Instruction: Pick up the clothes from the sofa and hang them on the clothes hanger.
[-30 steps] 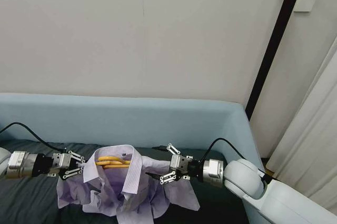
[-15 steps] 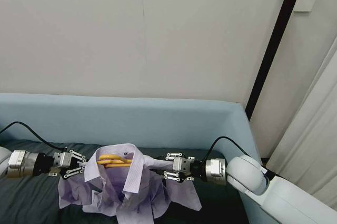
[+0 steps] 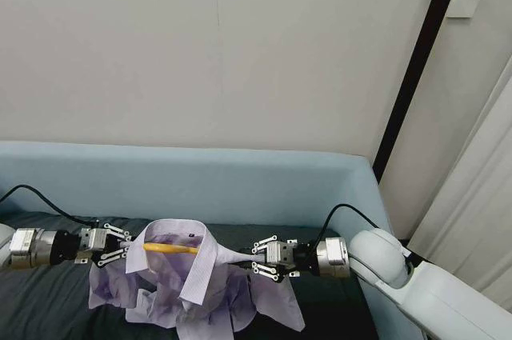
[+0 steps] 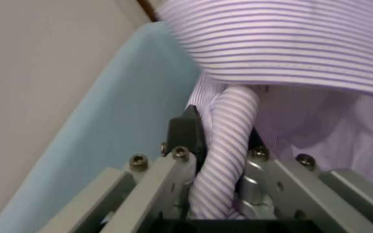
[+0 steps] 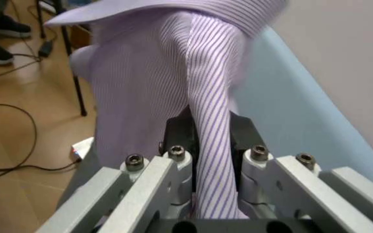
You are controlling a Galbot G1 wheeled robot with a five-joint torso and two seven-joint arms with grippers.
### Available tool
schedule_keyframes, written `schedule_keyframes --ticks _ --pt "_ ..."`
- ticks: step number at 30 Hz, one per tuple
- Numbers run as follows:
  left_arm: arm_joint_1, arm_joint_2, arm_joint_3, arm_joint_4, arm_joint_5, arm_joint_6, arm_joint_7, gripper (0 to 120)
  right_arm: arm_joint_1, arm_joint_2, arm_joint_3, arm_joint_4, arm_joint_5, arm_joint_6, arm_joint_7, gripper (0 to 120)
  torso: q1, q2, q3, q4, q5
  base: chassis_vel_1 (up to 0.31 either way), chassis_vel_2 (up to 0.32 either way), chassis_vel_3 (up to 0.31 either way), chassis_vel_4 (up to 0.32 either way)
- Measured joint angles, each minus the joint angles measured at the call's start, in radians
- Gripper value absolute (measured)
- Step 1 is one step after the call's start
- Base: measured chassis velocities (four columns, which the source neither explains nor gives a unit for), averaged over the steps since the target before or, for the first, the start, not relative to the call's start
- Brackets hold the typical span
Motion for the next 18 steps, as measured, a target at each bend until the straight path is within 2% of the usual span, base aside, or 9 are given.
schedule_keyframes --ticks 2,4,5,7,8,12,13,18 --pt "0.001 0.007 -0.013 0.007 -0.035 -0.022 -0.042 22 -0.004 -0.019 0.031 0.015 0.034 -0.023 0.047 8 0.000 0.000 0.000 0.0002 0.0001 0.000 0.000 0.000 0.000" --pt "0.002 0.009 -0.019 0.008 -0.048 -0.028 -0.057 23 -0.006 -0.026 0.040 0.022 0.051 -0.034 0.066 8 0.000 0.000 0.000 -0.0001 -0.0001 0.000 0.000 0.000 0.000" --pt "0.007 0.014 -0.028 0.008 -0.083 -0.036 -0.084 32 -0.010 -0.050 0.063 0.043 0.110 -0.068 0.120 8 0.000 0.000 0.000 -0.0004 0.0000 0.000 0.000 0.000 0.000" --pt "0.013 0.022 -0.036 0.002 -0.125 -0.039 -0.100 36 -0.014 -0.071 0.083 0.064 0.173 -0.096 0.159 8 0.000 0.000 0.000 -0.0005 0.0003 0.000 0.000 0.000 0.000" --pt "0.013 0.022 -0.036 0.002 -0.125 -0.039 -0.100 36 -0.014 -0.071 0.083 0.064 0.173 -0.096 0.159 8 0.000 0.000 0.000 -0.0005 0.0003 0.000 0.000 0.000 0.000" --pt "0.021 0.025 -0.049 -0.023 -0.166 -0.046 -0.138 58 -0.033 -0.116 0.139 0.129 0.306 -0.150 0.257 8 0.000 0.000 0.000 0.0000 0.0002 0.000 0.000 0.000 0.000" --pt "0.021 0.025 -0.049 -0.023 -0.166 -0.046 -0.138 58 -0.033 -0.116 0.139 0.129 0.306 -0.150 0.257 8 0.000 0.000 0.000 0.0000 0.0002 0.000 0.000 0.000 0.000" --pt "0.041 -0.028 -0.063 -0.082 -0.295 -0.059 -0.299 80 -0.082 -0.184 0.247 0.240 0.395 -0.210 0.433 8 0.000 0.000 0.000 -0.0004 0.0002 0.000 0.000 0.000 0.000"
